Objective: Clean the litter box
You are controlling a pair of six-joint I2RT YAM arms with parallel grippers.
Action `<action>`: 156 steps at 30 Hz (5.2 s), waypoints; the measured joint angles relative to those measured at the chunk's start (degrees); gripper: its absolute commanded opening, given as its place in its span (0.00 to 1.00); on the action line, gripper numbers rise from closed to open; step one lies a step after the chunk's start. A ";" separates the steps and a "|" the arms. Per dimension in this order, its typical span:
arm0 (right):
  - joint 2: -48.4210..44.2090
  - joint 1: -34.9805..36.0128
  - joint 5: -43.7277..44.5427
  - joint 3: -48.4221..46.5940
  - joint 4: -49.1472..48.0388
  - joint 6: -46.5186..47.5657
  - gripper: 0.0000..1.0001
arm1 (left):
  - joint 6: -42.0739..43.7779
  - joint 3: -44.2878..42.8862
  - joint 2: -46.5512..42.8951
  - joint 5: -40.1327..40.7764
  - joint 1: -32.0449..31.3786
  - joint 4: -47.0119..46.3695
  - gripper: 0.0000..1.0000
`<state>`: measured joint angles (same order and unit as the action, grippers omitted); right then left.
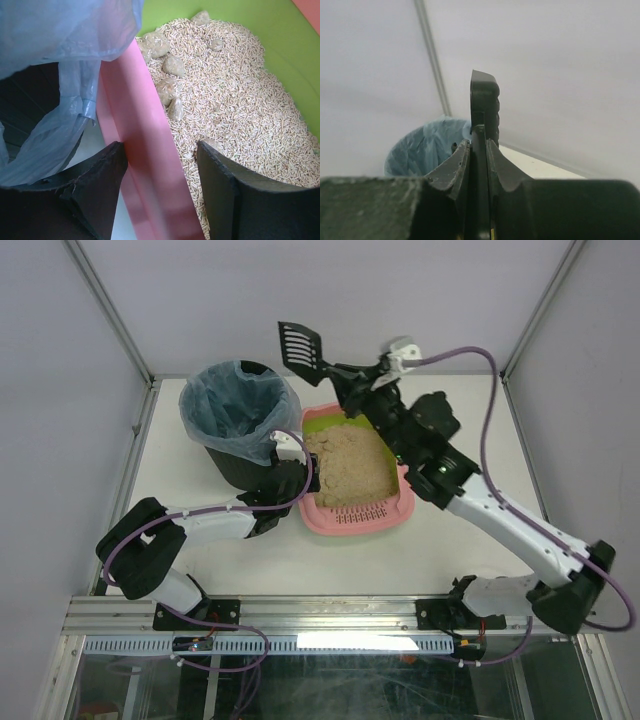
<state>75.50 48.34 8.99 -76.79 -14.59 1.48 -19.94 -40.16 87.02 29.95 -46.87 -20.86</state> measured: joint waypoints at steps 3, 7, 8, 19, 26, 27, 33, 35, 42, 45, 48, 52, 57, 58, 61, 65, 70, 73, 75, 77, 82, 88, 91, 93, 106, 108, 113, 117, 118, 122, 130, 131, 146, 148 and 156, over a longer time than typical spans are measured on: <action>-8.52 -0.35 7.28 4.00 2.08 -3.50 0.00 | 0.00 0.00 0.00 0.00 0.00 0.00 0.60; -15.65 -0.94 16.65 4.83 11.23 -10.23 0.00 | 0.00 -0.02 0.00 0.00 0.00 0.02 0.60; -16.76 -1.14 18.67 4.90 14.97 -12.46 0.00 | 0.00 -0.02 0.00 0.00 0.00 0.02 0.60; -9.70 -1.51 25.64 5.29 46.40 -25.18 0.00 | 0.00 -0.04 0.00 0.00 0.00 0.07 0.60; 5.33 -4.28 23.30 1.60 54.47 -26.10 0.00 | 0.00 -0.04 0.00 0.02 0.00 0.09 0.60; 6.34 -5.09 22.64 1.60 54.95 -26.14 0.00 | 0.00 -0.04 0.00 0.00 0.00 0.07 0.60; 9.03 -13.73 11.78 2.03 54.45 -27.63 0.00 | 0.00 -0.09 0.00 0.02 0.00 0.13 0.60; 8.59 -16.57 6.84 4.09 52.04 -28.61 0.00 | 0.00 -0.09 0.00 0.00 0.00 0.22 0.60; 7.56 -21.92 -6.43 11.15 43.54 -33.20 0.00 | 0.00 -0.11 0.00 0.00 0.00 0.22 0.60; 7.98 -22.16 -9.79 12.83 40.63 -34.67 0.00 | 0.00 -0.11 0.00 0.00 0.00 0.24 0.60; 8.94 -22.27 -14.27 16.48 34.84 -37.79 0.00 | 0.00 -0.11 0.00 0.00 0.00 0.24 0.60; 11.72 -22.29 -20.44 21.90 23.91 -43.89 0.00 | 0.00 -0.13 0.00 0.00 0.00 0.26 0.60; 14.69 -22.56 -24.59 24.96 14.62 -48.39 0.00 | 0.04 -0.20 0.02 0.42 0.09 0.42 0.60; 14.51 -22.56 -24.79 25.53 13.46 -48.63 0.00 | 0.04 -0.20 0.04 0.59 0.11 0.44 0.60; 13.44 -22.58 -24.79 27.08 11.78 -49.55 0.00 | 0.04 -0.20 0.09 0.92 0.09 0.44 0.60; 10.43 -22.71 -24.41 30.75 9.99 -52.35 0.00 | 0.04 -0.22 0.11 1.01 0.07 0.44 0.60; 3.13 -23.82 -23.61 36.46 10.69 -55.47 0.00 | 0.04 -0.22 0.11 1.01 0.07 0.44 0.60; -1.33 -24.63 -22.71 38.36 11.82 -56.28 0.00 | 0.04 -0.22 0.11 1.01 0.07 0.42 0.60; -4.59 -25.29 -22.10 39.58 12.15 -56.89 0.00 | 0.04 -0.22 0.13 1.01 0.07 0.42 0.60; -7.32 -25.90 -21.51 40.35 12.28 -57.24 0.00 | 0.04 -0.26 0.15 1.03 0.07 0.42 0.60; -13.29 -28.15 -20.59 42.45 12.09 -58.03 0.00 | 0.04 -0.33 0.24 1.09 0.07 0.42 0.60; -19.06 -31.23 -20.31 46.16 11.52 -58.62 0.00 | 0.04 -0.37 0.24 1.09 0.07 0.44 0.60; -21.64 -33.62 -21.84 49.96 8.00 -59.82 0.00 | 0.04 -0.37 0.24 1.11 0.07 0.44 0.60; -22.34 -35.23 -23.61 52.41 5.07 -61.27 0.00 | 0.04 -0.37 0.24 1.11 0.07 0.46 0.60; -21.24 -43.87 -36.26 57.44 -9.22 -70.12 0.00 | 0.04 -0.59 0.46 1.09 0.07 0.57 0.59; -21.55 -44.89 -36.96 58.07 -10.12 -71.12 0.00 | 0.04 -0.70 0.61 1.09 0.07 0.55 0.60; -20.46 -46.95 -41.20 59.01 -12.70 -73.37 0.00 | 0.02 -0.74 0.63 1.07 0.07 0.55 0.60; -19.67 -47.50 -42.77 59.78 -13.66 -74.07 0.00 | 0.00 -0.74 0.63 1.09 0.07 0.55 0.60; -19.56 -47.63 -43.30 59.84 -13.88 -74.49 0.00 | 0.00 -0.74 0.63 1.09 0.07 0.55 0.60; -19.63 -47.69 -43.56 60.50 -14.45 -75.10 0.00 | 0.00 -0.74 0.63 1.09 0.07 0.55 0.60; -17.44 -47.12 -44.81 59.76 -16.37 -75.93 0.00 | 0.00 -0.74 0.63 1.11 0.07 0.55 0.60; -17.27 -47.17 -44.87 59.76 -16.68 -76.22 0.00 | 0.02 -0.74 0.63 1.11 0.07 0.55 0.60; -16.26 -48.37 -45.64 59.06 -17.68 -77.26 0.00 | 0.02 -0.83 0.72 1.22 0.07 0.55 0.60; -16.31 -47.65 -45.27 58.25 -16.17 -76.08 0.00 | 0.02 -0.83 0.72 1.22 0.07 0.55 0.60; -18.05 -46.82 -45.51 55.30 -11.61 -72.87 0.00 | 0.02 -0.83 0.76 1.25 0.07 0.55 0.60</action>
<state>57.45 1.52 -36.51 -21.50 -26.20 -71.40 -19.92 -40.99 87.79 31.20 -46.81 -20.32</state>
